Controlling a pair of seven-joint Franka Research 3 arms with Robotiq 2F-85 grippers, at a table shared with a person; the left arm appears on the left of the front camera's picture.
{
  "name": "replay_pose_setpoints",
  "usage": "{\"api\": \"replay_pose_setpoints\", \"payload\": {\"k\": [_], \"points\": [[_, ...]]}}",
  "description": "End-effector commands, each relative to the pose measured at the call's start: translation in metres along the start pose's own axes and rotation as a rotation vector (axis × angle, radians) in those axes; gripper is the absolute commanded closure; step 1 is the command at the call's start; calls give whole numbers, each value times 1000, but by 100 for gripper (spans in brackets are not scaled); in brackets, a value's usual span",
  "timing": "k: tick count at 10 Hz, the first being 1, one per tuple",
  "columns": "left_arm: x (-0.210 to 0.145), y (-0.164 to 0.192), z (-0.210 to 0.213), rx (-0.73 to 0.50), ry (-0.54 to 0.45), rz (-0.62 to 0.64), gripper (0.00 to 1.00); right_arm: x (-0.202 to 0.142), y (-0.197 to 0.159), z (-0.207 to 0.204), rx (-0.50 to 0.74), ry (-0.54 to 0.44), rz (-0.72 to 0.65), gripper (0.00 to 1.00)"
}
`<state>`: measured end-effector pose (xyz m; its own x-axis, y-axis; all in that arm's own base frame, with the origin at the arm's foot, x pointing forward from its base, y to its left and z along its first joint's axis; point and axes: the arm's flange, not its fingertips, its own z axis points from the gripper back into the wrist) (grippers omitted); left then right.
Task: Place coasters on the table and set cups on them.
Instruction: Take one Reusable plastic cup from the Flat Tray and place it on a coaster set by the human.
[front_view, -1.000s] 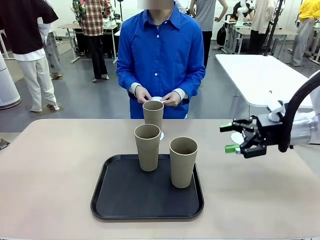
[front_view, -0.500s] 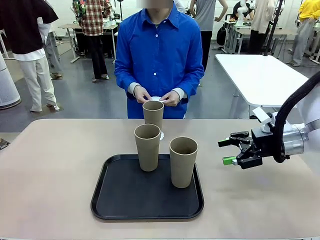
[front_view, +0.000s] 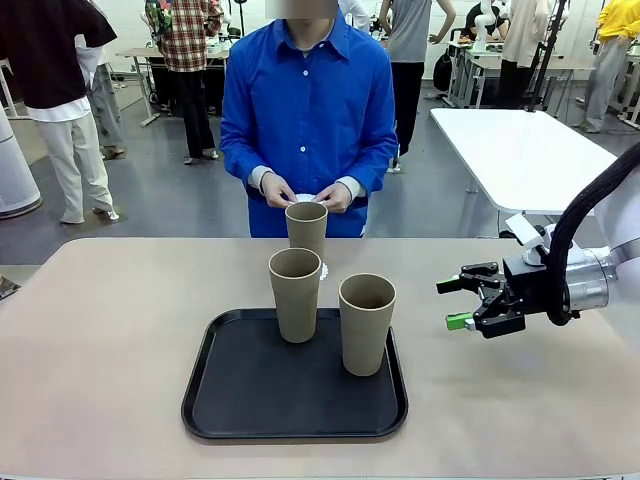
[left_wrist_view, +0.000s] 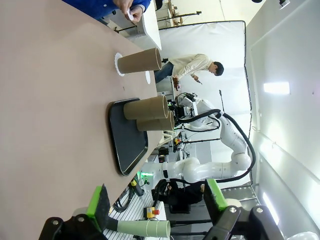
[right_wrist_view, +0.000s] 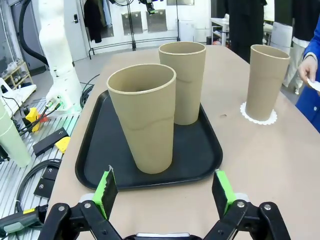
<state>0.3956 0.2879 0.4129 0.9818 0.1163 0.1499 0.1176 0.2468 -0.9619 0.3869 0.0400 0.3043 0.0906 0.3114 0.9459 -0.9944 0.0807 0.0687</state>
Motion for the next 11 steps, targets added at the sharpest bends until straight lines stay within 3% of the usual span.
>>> {"api": "replay_pose_setpoints", "payload": {"k": [1,11], "points": [[1,-3,2,-6,-13,2,0,2,4,-10,93,-47,-1,0],[1,-3,2,-6,-13,2,0,-15,-18,-86,159,-104,28,0]]}}
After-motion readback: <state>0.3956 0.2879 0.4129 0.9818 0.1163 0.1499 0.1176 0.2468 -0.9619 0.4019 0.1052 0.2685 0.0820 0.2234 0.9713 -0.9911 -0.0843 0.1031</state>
